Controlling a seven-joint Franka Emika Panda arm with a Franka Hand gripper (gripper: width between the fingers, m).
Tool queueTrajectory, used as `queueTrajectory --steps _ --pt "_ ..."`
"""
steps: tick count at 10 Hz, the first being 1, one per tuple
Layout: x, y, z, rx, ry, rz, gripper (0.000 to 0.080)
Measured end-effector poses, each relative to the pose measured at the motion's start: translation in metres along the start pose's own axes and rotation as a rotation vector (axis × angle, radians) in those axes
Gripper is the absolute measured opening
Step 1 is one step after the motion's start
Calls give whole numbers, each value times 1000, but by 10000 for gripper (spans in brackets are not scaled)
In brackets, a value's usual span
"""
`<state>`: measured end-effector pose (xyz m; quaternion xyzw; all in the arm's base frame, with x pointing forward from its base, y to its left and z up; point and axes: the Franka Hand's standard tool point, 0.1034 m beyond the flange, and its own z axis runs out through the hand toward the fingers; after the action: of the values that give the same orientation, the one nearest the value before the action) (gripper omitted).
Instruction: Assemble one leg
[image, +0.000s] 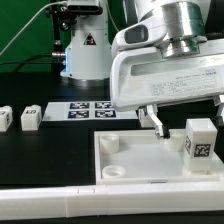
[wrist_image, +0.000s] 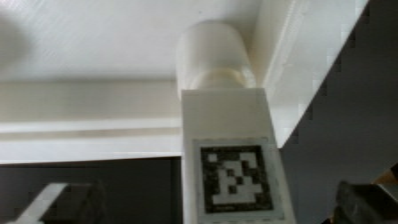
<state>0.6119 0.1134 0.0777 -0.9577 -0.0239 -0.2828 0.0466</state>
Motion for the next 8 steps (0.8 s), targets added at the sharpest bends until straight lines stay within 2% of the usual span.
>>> queueTrajectory --steps 5,6,7,8 --pt "0 0 0 0 0 1 649" --pt "1 0 -3 9 -47 9 649" --pt "8 -4 -12 28 -117 14 649" --pt "18 -3 -19 28 -103 15 649"
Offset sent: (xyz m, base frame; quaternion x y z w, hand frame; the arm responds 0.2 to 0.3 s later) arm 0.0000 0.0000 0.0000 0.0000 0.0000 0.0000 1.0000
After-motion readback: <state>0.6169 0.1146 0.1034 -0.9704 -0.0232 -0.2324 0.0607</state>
